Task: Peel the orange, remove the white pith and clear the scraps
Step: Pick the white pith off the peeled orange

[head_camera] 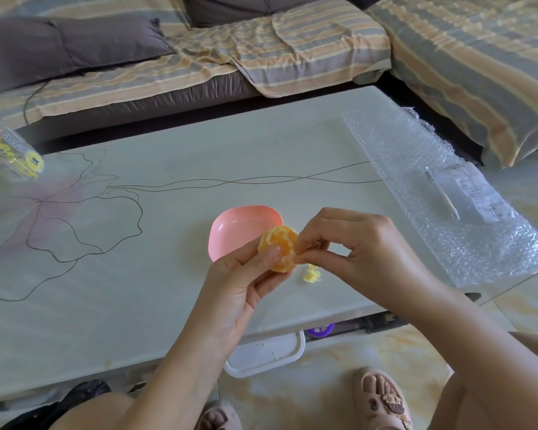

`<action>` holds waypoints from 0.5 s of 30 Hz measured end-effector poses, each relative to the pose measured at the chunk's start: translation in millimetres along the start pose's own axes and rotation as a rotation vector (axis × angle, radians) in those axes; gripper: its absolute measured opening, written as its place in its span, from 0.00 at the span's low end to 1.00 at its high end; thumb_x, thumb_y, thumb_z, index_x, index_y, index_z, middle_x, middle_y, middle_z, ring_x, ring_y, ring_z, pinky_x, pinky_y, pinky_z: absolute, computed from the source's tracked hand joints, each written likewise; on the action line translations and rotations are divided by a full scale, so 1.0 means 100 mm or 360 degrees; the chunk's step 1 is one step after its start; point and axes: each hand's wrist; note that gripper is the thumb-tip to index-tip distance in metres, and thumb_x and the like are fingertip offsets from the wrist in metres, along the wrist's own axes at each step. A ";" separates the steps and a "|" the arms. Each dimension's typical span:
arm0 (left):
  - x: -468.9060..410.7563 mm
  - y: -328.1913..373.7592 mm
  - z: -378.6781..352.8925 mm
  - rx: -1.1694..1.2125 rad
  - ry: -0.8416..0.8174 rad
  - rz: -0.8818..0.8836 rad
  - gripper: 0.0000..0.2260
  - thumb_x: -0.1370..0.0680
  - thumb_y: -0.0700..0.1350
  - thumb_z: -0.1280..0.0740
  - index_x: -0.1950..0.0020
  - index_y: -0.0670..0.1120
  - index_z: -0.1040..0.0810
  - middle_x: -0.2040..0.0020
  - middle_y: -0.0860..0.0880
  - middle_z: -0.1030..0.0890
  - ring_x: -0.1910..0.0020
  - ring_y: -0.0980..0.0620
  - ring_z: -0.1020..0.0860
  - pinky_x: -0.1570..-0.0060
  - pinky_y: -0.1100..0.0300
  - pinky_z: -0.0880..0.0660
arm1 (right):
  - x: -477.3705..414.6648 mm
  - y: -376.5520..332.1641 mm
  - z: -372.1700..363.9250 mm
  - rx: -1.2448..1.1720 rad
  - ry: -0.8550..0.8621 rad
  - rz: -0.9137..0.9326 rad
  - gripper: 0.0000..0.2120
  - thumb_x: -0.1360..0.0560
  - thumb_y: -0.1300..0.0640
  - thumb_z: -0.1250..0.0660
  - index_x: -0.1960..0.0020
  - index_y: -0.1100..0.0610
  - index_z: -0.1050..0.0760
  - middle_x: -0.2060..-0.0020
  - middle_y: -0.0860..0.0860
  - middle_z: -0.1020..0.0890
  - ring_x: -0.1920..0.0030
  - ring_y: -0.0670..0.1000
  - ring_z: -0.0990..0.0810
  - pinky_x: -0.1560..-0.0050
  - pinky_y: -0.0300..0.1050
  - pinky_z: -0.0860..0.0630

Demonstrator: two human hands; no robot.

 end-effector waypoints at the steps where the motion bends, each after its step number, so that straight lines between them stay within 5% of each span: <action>1: 0.00 0.00 0.00 0.0003 0.0000 -0.0002 0.10 0.36 0.42 0.31 0.59 0.42 0.14 0.57 0.44 0.15 0.59 0.51 0.16 0.59 0.62 0.19 | 0.00 0.00 0.00 0.0002 -0.0003 0.0013 0.02 0.29 0.59 0.28 0.59 0.57 0.20 0.62 0.46 0.21 0.64 0.43 0.23 0.60 0.31 0.29; 7: 0.02 0.02 -0.02 0.0037 -0.0006 -0.0008 0.08 0.34 0.42 0.32 0.60 0.43 0.14 0.57 0.45 0.15 0.58 0.52 0.16 0.57 0.61 0.19 | 0.02 -0.02 -0.04 0.0040 0.0039 0.0052 0.02 0.29 0.62 0.28 0.58 0.58 0.21 0.62 0.46 0.23 0.64 0.42 0.25 0.59 0.27 0.31; 15: 0.00 0.04 -0.02 0.0135 0.0017 -0.0093 0.12 0.33 0.43 0.29 0.52 0.40 0.16 0.51 0.41 0.16 0.50 0.48 0.17 0.52 0.59 0.20 | -0.01 -0.07 -0.09 -0.0138 0.0256 -0.0007 0.07 0.31 0.58 0.25 0.55 0.58 0.19 0.62 0.50 0.20 0.63 0.46 0.21 0.58 0.38 0.23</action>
Point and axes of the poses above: each hand's wrist, its own x-axis away from the middle knuckle, its own z-axis out of the back of the hand, y = z × x
